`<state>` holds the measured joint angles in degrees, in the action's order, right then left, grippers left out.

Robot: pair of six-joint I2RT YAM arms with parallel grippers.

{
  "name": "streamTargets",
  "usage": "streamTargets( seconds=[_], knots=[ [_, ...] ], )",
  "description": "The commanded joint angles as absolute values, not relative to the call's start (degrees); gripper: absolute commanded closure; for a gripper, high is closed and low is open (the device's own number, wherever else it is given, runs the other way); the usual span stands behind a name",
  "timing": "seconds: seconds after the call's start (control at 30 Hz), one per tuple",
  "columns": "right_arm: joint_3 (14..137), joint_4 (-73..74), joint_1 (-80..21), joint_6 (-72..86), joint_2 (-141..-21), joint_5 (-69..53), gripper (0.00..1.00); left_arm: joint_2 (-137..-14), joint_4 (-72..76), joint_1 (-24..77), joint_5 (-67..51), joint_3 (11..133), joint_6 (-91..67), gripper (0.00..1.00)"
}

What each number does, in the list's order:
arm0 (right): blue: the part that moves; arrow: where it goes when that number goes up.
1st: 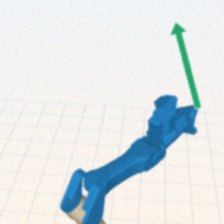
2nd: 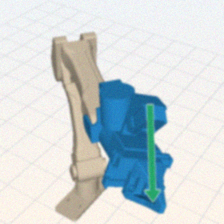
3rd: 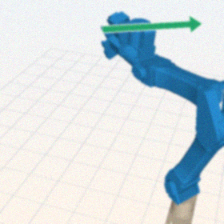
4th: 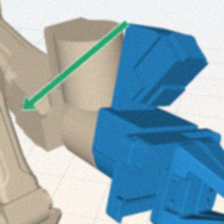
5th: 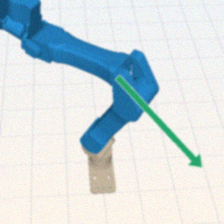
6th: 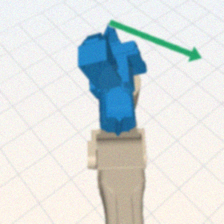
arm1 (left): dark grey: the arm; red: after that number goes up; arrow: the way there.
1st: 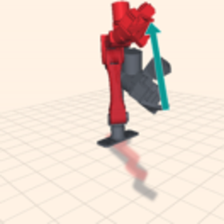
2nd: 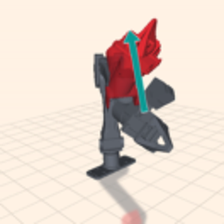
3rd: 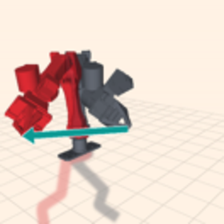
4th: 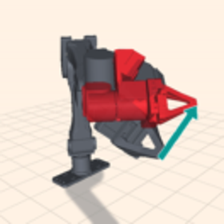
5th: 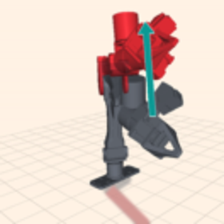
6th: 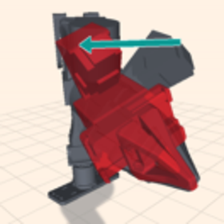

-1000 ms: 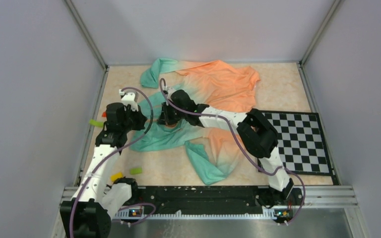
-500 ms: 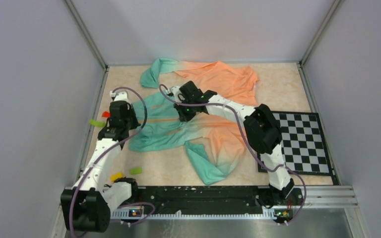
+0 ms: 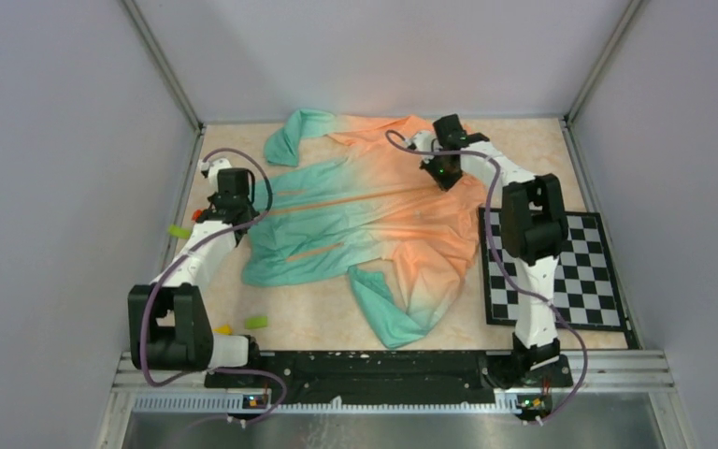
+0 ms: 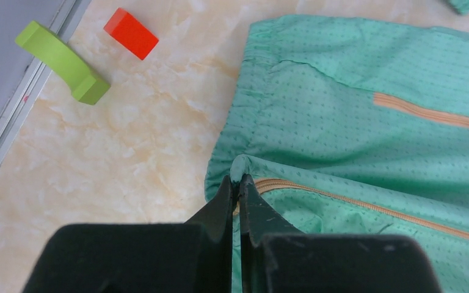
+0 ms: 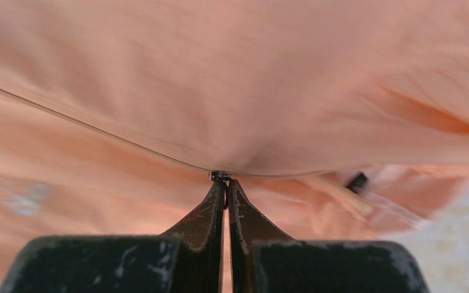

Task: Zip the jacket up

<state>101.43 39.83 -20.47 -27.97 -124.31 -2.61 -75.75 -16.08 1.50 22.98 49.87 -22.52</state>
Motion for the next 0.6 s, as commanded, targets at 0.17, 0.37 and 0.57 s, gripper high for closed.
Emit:
streamTargets(
  seconds=[0.17, 0.37, 0.57],
  knots=[
    [97.81, 29.27, -7.81, -39.1, -123.68, 7.27, 1.0, -83.16, -13.7, -3.13, 31.69, 54.04, -24.42, 1.0],
    [101.72, 27.7, -4.25, -39.62, -125.95, 8.37, 1.0, -86.08, -13.11, -3.6, 31.59, 54.24, -24.28, 1.0],
    [100.06, 25.18, -4.21, -36.05, -122.47, 6.2, 0.87, -85.51, -11.08, -3.6, 29.47, 53.79, -22.56, 1.0]
  ],
)
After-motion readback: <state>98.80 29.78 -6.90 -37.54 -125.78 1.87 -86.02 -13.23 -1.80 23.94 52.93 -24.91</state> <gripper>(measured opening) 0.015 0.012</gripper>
